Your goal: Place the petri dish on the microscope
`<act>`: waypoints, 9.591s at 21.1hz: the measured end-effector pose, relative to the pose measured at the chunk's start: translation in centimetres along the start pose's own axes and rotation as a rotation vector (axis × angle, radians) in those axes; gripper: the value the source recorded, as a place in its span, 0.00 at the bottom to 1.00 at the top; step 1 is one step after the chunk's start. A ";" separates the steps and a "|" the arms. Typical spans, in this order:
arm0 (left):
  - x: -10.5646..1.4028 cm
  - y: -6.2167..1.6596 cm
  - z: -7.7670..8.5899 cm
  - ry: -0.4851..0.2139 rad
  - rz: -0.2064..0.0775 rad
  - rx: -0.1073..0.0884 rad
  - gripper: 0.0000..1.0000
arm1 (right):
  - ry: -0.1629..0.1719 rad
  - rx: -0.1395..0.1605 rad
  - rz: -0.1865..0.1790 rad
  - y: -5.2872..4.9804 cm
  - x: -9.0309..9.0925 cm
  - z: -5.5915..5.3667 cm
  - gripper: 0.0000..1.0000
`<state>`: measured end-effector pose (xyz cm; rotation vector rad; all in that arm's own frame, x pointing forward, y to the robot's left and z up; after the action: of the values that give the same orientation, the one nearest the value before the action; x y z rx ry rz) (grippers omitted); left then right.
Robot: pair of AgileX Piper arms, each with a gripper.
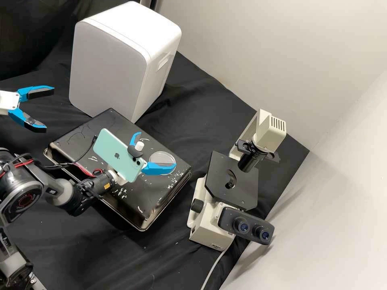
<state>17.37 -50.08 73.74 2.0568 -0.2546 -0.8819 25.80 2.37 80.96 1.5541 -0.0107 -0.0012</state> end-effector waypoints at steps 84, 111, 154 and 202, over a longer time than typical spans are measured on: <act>0.2 -0.26 0.0 -0.003 -0.013 -0.006 1.00 | -0.140 -0.012 -0.017 -3.2 4.5 3.9 0.00; 0.3 -0.64 -0.1 -0.001 -0.031 -0.015 1.00 | -0.129 0.021 0.013 -1.6 3.6 3.9 0.00; 0.4 -0.72 -0.2 -0.002 -0.032 -0.019 1.00 | -0.139 0.055 0.305 6.0 3.3 4.0 0.00; 0.7 -0.71 -0.2 -0.009 -0.033 -0.018 1.00 | -0.362 -0.024 0.467 6.3 14.4 10.5 0.00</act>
<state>17.87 -49.87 72.91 2.0457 -0.2172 -0.9110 40.07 -8.13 87.48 1.4790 -0.6559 0.0859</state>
